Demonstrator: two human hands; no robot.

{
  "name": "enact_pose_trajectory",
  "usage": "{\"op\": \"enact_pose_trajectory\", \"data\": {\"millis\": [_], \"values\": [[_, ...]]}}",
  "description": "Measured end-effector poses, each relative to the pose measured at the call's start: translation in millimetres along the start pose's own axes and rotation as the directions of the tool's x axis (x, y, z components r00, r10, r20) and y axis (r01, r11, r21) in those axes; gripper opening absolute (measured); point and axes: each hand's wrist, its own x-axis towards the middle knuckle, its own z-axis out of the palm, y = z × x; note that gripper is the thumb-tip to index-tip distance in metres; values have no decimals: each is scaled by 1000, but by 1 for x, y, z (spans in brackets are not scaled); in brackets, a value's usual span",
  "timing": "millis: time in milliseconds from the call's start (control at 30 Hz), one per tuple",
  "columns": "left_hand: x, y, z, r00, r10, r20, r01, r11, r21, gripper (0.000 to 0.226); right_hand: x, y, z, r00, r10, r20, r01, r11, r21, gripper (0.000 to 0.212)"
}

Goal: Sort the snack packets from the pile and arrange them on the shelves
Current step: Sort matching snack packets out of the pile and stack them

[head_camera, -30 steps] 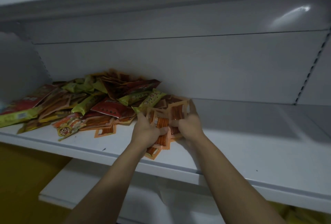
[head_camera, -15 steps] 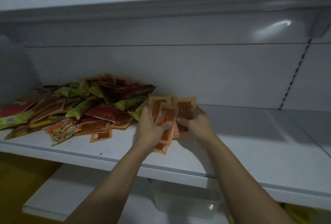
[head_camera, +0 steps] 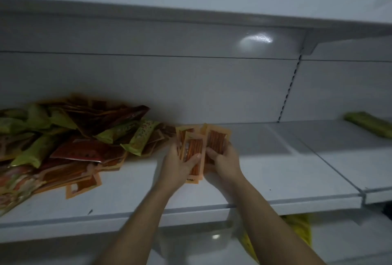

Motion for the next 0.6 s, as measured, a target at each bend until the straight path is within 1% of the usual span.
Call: {"op": "enact_pose_trajectory", "data": {"millis": [67, 100, 200, 367, 433, 533, 600], "values": [[0, -1, 0, 999, -4, -33, 3, 1000, -18, 48, 0, -1, -3, 988, -128, -87, 101, 960, -261, 22], [0, -2, 0, 998, -4, -57, 1, 999, -42, 48, -1, -2, -6, 980, -167, -105, 122, 932, -340, 21], [2, -5, -2, 997, -15, -78, 6, 994, -107, 47, -6, -7, -14, 963, -232, -136, 146, 875, -461, 19], [1, -6, -2, 1000, 18, 2, -18, 991, -129, 41, -18, -7, -25, 945, -271, -184, 134, 832, -538, 17], [1, -7, -2, 1000, -4, 16, 7, 990, -144, 36, -20, -9, -29, 941, -272, -201, 122, 827, -548, 19], [0, -5, -4, 998, -61, 32, 66, 979, -192, 32, -27, -18, -32, 928, -295, -226, 137, 838, -529, 20], [-3, 0, -4, 997, -65, 48, 73, 976, -207, 32, -32, -26, -35, 921, -308, -238, 161, 858, -488, 21]]}}
